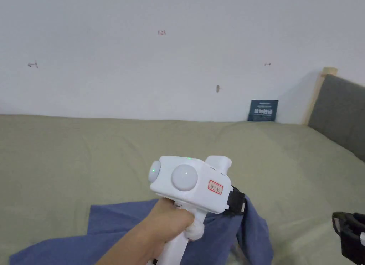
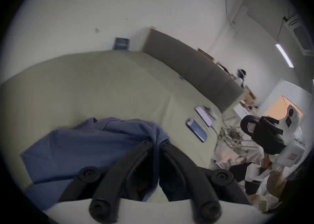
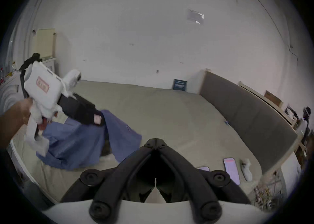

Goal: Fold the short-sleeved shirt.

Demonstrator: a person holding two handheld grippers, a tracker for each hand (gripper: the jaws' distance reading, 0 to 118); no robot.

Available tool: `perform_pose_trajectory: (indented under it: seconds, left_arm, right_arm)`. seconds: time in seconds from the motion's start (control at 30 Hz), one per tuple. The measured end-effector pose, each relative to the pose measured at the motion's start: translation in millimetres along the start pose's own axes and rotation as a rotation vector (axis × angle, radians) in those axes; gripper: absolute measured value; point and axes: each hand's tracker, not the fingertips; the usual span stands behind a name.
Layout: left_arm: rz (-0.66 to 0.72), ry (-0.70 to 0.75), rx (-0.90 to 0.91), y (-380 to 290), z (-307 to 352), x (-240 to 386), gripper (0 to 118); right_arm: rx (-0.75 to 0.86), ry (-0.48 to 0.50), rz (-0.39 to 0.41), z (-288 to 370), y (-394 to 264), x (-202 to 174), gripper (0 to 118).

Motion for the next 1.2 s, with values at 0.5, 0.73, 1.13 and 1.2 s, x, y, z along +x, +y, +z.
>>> perform_pose_trajectory:
  seconds: [0.5,0.73,1.13,1.2]
  left_arm:
    - [0.222,0.278,0.232,-50.5,109.3,-43.2,109]
    - [0.270,0.729,0.589,-136.5,301.5,-47.2,51]
    - [0.310,0.904,0.570,-236.2,342.4,-27.7,1]
    - [0.306,0.881,0.548,-232.1,337.0,-33.9,1]
  right_arm:
    - [-0.011,0.075,-0.057,-11.4,-5.4,-10.7,0]
    - [0.084,0.174,-0.053,-19.1,22.6,-60.4,0]
    - [0.070,0.239,-0.046,-12.7,9.7,-100.1,0]
    - [0.070,0.238,-0.036,-13.4,10.3,-100.4,0]
